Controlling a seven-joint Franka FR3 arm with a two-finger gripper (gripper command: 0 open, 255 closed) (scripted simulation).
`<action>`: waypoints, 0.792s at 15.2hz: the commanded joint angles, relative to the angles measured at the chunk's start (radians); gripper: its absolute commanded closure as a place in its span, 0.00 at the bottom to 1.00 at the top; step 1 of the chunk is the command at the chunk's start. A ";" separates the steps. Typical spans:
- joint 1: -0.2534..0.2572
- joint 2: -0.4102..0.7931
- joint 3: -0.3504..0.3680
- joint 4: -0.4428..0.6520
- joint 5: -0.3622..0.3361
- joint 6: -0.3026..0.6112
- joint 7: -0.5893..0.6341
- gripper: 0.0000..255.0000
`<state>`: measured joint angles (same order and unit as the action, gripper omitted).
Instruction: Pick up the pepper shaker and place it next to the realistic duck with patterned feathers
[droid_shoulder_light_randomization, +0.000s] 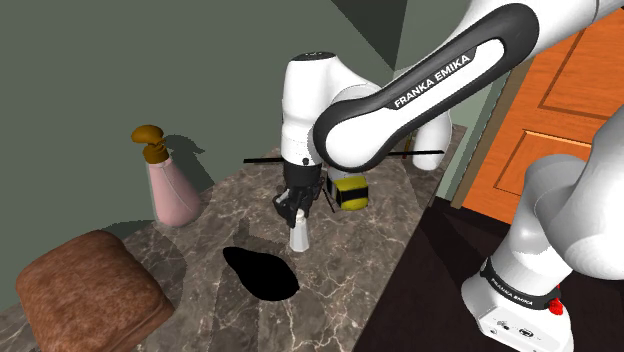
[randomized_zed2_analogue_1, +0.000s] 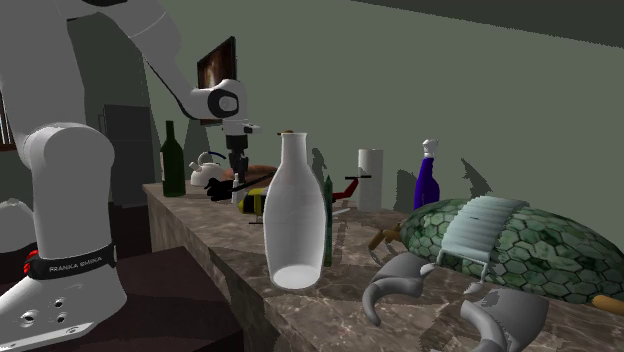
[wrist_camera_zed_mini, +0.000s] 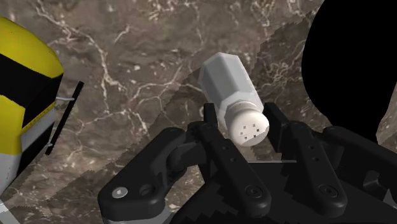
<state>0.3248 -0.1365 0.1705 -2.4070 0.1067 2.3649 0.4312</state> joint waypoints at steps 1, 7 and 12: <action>0.000 0.000 0.000 0.000 0.000 0.000 0.000 1.00; 0.000 0.000 0.000 0.000 0.000 0.000 0.000 0.00; -0.003 -0.081 -0.010 0.053 0.004 -0.134 -0.005 0.00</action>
<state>0.3227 -0.2072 0.1626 -2.3605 0.1104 2.2492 0.4270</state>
